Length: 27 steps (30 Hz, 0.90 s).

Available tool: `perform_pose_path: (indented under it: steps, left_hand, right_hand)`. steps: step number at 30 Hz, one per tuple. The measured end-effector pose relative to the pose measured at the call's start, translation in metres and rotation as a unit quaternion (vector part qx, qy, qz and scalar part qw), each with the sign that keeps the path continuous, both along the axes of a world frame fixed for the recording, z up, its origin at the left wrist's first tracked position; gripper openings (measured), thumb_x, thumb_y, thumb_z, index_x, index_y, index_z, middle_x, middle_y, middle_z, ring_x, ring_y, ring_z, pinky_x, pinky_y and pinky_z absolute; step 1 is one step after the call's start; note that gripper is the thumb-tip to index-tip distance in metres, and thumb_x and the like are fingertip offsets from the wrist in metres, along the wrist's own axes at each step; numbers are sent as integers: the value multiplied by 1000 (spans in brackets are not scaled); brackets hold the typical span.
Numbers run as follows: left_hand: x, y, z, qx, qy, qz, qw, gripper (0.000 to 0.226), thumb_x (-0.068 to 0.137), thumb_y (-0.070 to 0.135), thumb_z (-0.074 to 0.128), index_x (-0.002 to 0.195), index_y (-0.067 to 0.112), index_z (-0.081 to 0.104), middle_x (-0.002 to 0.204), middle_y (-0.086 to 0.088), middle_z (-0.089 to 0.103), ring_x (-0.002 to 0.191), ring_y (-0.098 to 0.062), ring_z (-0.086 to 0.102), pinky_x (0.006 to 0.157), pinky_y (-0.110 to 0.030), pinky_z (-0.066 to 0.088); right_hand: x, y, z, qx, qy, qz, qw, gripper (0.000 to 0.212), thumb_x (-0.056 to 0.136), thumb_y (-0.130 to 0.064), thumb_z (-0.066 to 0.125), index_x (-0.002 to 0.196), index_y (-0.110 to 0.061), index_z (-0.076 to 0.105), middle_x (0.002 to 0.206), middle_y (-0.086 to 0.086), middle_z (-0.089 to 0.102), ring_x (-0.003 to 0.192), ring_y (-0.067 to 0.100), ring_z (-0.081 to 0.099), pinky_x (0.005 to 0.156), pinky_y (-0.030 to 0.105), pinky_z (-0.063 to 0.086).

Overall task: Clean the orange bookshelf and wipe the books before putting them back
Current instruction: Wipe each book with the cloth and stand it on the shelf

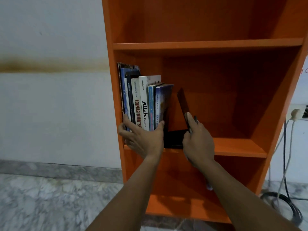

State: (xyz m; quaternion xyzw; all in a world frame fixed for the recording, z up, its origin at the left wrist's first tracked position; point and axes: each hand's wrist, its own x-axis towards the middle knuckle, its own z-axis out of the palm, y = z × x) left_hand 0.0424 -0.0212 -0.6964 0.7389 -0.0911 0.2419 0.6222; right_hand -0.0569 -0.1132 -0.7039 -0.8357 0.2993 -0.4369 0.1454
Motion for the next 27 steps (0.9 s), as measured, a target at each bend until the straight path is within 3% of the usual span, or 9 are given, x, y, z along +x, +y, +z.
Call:
perform_pose_path:
  steps: [9,14,20,27]
  left_hand:
    - [-2,-12,-7,3,14,42,999,120,54,59,88,151,24,26,149,-9,33,136,-29,32,108,-45,30]
    - [0,-12,-9,-31,28,33,999,111,56,50,88,146,22,30,139,-10,36,129,-28,36,105,-36,30]
    - [-2,-12,-15,-32,5,12,999,112,58,46,90,148,23,27,146,-11,32,134,-28,33,111,-42,34]
    - [5,-6,-15,-28,18,9,999,113,57,50,88,148,23,26,148,-7,41,137,-28,31,113,-45,27]
  right_hand:
    - [8,1,9,8,-10,11,1000,65,99,-18,48,158,-38,28,141,3,52,117,24,54,85,40,54]
    - [8,-2,9,22,-13,23,999,66,98,-19,48,157,-41,28,136,1,54,110,22,55,82,42,54]
    - [8,-6,4,52,-32,35,998,65,99,-19,48,156,-44,28,126,-3,54,103,19,56,77,37,53]
    - [10,-14,-9,81,-60,55,993,66,99,-19,48,155,-47,28,109,-4,53,91,21,57,66,35,47]
